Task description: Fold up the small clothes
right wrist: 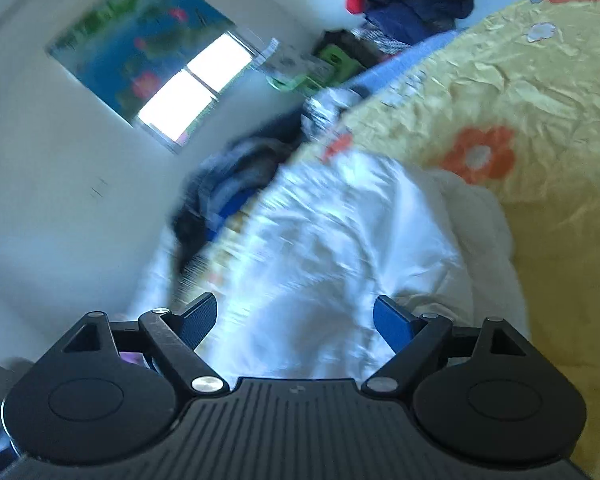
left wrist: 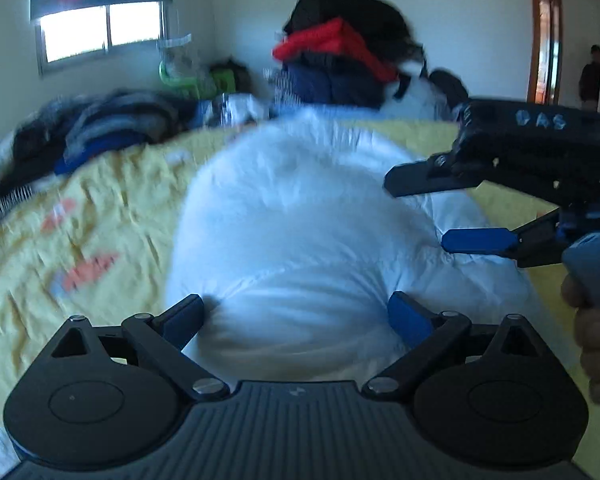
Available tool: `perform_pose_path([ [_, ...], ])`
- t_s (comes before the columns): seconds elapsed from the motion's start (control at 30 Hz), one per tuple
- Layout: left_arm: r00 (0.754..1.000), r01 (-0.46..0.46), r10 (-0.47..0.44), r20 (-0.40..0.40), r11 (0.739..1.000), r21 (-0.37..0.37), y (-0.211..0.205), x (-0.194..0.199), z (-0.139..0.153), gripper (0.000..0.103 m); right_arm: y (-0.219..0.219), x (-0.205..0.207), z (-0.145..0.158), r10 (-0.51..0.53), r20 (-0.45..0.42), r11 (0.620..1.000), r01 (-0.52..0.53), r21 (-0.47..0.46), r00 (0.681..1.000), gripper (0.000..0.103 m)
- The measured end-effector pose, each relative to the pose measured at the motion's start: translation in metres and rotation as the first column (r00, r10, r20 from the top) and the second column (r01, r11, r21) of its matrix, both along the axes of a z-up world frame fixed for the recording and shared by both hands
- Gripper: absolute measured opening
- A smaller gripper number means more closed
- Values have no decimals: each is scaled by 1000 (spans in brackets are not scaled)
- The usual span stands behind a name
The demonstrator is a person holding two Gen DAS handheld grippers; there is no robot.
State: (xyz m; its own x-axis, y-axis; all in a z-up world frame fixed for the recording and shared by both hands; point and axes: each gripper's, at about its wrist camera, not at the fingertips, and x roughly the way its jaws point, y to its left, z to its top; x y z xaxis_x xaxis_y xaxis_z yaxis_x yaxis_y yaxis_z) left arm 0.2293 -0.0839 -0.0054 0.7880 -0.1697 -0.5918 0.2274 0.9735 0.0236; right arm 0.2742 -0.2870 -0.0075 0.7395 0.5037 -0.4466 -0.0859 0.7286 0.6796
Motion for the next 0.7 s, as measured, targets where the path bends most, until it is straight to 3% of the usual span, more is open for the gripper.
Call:
perform_pose_path([
  [0.1, 1000, 13, -12, -26, 999, 36, -5, 4, -9, 101, 8, 2, -15, 29, -9, 999, -29, -36, 1000, 83],
  [0.17, 999, 14, -13, -50, 1000, 20, -3, 11, -12, 103, 15, 0, -18, 34, -11, 999, -34, -41, 999, 83],
  [0.27, 998, 21, -20, -53, 1000, 15, 0, 12, -14, 103, 7, 9, -24, 22, -23, 999, -21, 33, 999, 82],
  [0.37, 998, -2, 2, -60, 1000, 5, 8, 1, 1, 103, 1, -1, -15, -29, -31, 996, 32, 78, 999, 83],
  [0.47, 1000, -22, 22, -17, 1000, 7, 21, -30, 24, 103, -1, -41, 6, -27, 68, 999, 25, 22, 997, 86],
  [0.57, 995, -102, 102, -3, 995, 8, 41, -59, 36, 103, 0, -98, 17, -48, 138, 998, 53, -33, 989, 90],
  [0.7, 979, -199, 195, -59, 976, -82, 74, -93, 40, 103, 10, -158, 12, -70, 104, 973, 91, -214, 992, 98],
])
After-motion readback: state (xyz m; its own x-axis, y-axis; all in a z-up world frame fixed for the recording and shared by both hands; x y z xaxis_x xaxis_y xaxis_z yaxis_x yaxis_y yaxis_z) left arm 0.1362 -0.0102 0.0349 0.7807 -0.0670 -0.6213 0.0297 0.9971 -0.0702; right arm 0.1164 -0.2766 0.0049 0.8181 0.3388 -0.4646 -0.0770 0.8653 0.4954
